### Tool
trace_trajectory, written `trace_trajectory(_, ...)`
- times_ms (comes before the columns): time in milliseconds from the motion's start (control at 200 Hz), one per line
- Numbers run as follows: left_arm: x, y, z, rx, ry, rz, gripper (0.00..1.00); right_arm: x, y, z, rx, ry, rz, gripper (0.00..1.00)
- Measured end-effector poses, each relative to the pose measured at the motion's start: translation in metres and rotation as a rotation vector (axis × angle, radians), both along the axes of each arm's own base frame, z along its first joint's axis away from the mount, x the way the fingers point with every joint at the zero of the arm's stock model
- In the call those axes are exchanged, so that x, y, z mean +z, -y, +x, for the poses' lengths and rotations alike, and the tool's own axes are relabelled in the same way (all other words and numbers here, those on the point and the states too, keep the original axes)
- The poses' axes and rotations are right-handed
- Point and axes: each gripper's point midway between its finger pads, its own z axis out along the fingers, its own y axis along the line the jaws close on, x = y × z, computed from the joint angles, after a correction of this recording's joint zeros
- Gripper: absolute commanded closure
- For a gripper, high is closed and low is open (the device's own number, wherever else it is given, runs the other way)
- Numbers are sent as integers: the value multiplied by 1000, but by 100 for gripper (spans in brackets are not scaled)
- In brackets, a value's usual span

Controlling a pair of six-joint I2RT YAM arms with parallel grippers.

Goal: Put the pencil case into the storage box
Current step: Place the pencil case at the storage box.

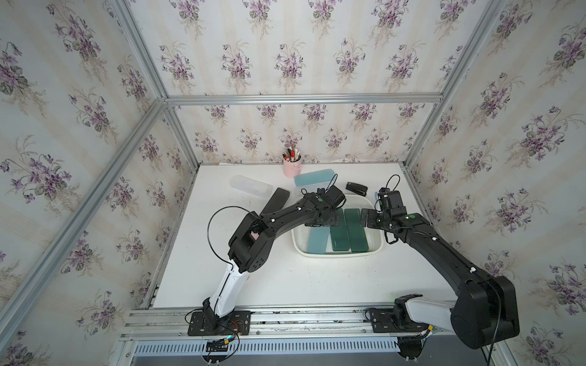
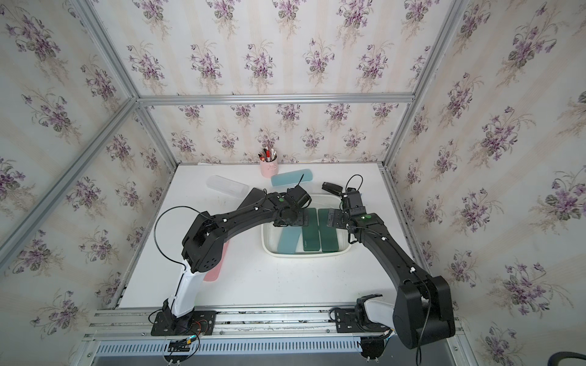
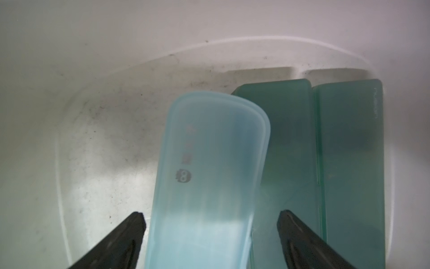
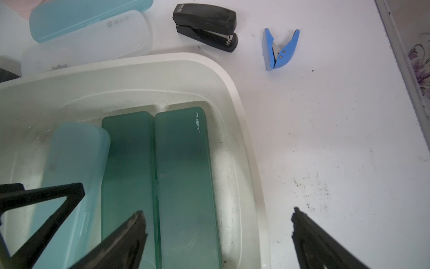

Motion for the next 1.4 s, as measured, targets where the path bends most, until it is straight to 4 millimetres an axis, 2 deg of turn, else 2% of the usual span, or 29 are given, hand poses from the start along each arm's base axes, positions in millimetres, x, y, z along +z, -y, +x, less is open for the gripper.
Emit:
trace_trajectory(160,-5,1,1,24,-4,-4,1,0,0,0,0,0,0,0)
trace_trajectory(295,3,1,-1,31,16,-1,1,2,-1,0,5,6,9,1)
trace_trajectory(400,36,-2,-3,20,62,-15,1,5,-5,-1,17,14,28,1)
trace_trajectory(505,90,-16,0,-21,156,-12,1,5,-5,-1,18,12,29,1)
trace_trajectory(579,121,-48,3,-43,204,29,1,4,-5,-1,19,10,30,1)
trace_trajectory(644,130,-84,3,-51,205,81,1,2,-6,-2,23,5,34,1)
trace_trajectory(714,124,-132,-1,-49,160,155,1,1,-9,-3,31,-1,45,1)
trace_trajectory(834,92,-213,-18,-15,29,241,1,0,-14,-1,47,3,66,1)
trace_trajectory(914,75,-248,-34,5,-47,276,1,-2,-19,0,58,-1,77,1)
trace_trajectory(1019,54,-273,-53,5,-123,320,1,-7,-26,0,80,-17,90,1)
trace_trajectory(1089,40,-283,-63,2,-166,353,1,-9,-29,0,89,-22,91,1)
trace_trajectory(1264,4,-304,-94,-1,-266,416,1,-9,-41,-1,124,-20,105,1)
trace_trajectory(1399,-12,-311,-110,25,-290,418,1,-7,-47,0,142,-8,109,1)
